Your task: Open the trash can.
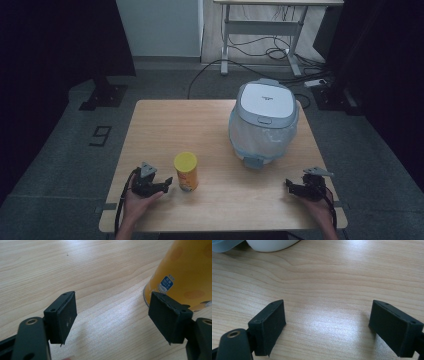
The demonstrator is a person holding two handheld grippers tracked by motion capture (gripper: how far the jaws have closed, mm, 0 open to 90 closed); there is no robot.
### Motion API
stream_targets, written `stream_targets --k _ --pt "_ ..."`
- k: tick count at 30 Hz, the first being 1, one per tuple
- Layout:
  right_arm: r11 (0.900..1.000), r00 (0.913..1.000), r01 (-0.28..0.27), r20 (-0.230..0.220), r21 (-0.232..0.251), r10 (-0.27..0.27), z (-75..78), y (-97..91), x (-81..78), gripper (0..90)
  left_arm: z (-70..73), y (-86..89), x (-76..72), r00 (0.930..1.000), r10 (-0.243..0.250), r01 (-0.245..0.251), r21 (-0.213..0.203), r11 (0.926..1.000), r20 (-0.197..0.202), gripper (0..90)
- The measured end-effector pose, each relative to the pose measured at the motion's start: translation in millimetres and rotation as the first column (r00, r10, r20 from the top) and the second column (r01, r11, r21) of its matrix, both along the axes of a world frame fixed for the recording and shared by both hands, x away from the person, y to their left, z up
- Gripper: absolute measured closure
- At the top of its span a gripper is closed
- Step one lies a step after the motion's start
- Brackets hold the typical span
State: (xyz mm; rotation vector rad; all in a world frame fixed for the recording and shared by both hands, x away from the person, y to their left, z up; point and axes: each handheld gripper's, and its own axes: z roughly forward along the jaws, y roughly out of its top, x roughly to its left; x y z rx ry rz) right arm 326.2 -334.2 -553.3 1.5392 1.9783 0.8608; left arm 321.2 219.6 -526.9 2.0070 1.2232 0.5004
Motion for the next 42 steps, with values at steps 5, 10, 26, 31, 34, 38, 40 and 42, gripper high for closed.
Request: stream_targets --k 5,10,26,31,34,38,40,42 --pt "1.0 1.0 0.007 0.0 0.0 -0.007 0.0 0.2 -0.3 13.4 -0.9 -0.9 0.5 1.0 0.002 -0.002 0.005 1.0 -0.005 22.9" --pt "1.0 1.0 0.008 0.002 0.0 -0.008 0.1 -0.4 -0.6 14.6 -0.2 -1.0 0.6 1.0 -0.001 0.001 -0.014 0.9999 -0.005 22.8" --pt "0.9917 0.9893 -0.07 0.135 0.107 0.056 26.6 -5.7 -17.0 55.4 -1.5 -3.2 2.5 0.9998 -0.004 0.004 -0.018 0.9998 -0.02 23.4" --pt "0.9814 0.9802 -0.124 0.172 0.147 0.098 36.2 -1.4 -20.4 64.9 -1.2 -5.2 2.4 0.9997 -0.006 0.005 -0.027 0.9996 -0.023 23.6" --pt "0.9732 0.9722 -0.159 0.198 0.166 0.126 43.0 5.9 -20.2 74.5 -0.7 -5.1 1.9 0.9997 -0.006 0.006 -0.029 0.9996 -0.023 23.6" --pt "0.9664 0.9677 -0.19 0.199 0.173 0.155 46.3 12.0 -17.1 79.1 0.0 -3.4 0.8 0.9998 -0.003 0.002 -0.031 0.9995 -0.02 23.7" --pt "0.9623 0.9617 -0.218 0.204 0.163 0.183 48.5 18.8 -14.3 79.4 0.1 -2.5 0.4 0.9998 0.0 0.0 -0.032 0.9995 -0.019 23.7" --pt "0.9601 0.9581 -0.233 0.207 0.156 0.199 50.0 22.9 -13.8 80.1 0.2 -2.1 0.1 0.9998 0.002 -0.002 -0.033 0.9995 -0.02 23.8"
